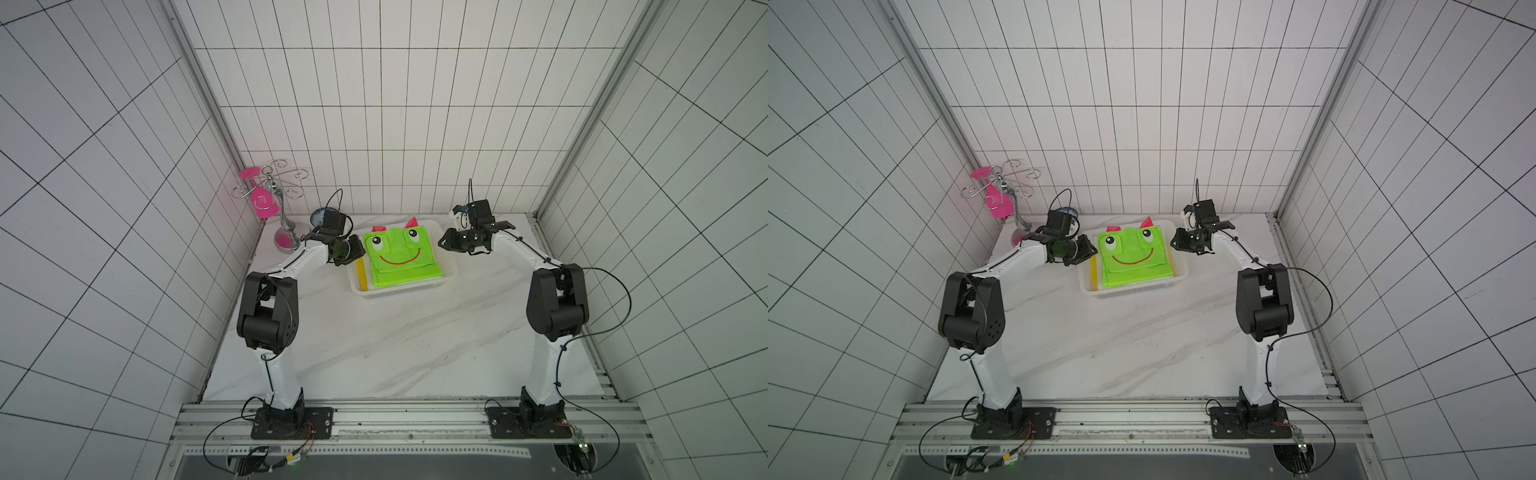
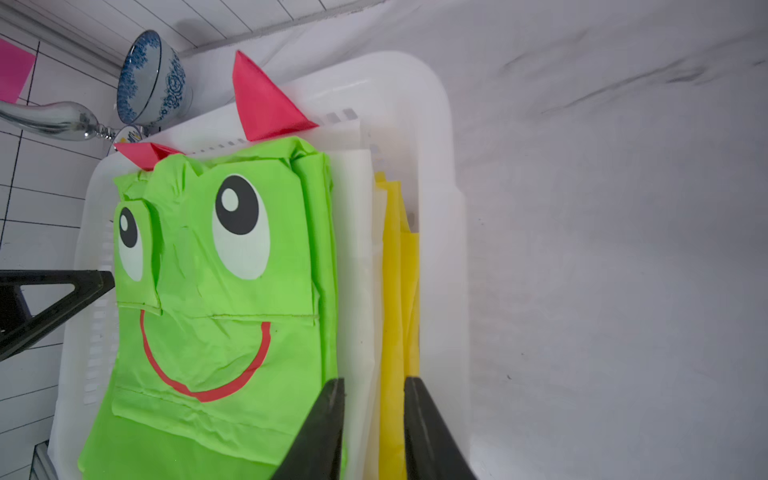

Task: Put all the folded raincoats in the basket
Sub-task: Place the raincoat in the basket.

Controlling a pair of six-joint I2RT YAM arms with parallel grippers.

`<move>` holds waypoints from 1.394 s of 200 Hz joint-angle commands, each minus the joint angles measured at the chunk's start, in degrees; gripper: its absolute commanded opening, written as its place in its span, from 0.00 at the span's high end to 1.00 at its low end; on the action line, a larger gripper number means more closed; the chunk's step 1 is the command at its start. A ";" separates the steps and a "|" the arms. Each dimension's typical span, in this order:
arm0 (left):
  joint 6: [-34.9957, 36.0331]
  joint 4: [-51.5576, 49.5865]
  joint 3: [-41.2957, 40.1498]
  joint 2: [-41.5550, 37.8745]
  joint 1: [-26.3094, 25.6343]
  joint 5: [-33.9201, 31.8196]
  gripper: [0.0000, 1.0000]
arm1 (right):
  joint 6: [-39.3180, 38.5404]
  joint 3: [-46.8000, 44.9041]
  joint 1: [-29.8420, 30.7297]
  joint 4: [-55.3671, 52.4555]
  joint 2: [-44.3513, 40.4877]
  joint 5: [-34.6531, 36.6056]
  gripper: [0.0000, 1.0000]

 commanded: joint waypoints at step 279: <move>15.00 -11.51 -7.12 -2.31 -10.06 -15.98 0.87 | -9.18 -4.38 8.63 -22.06 1.00 -14.09 0.87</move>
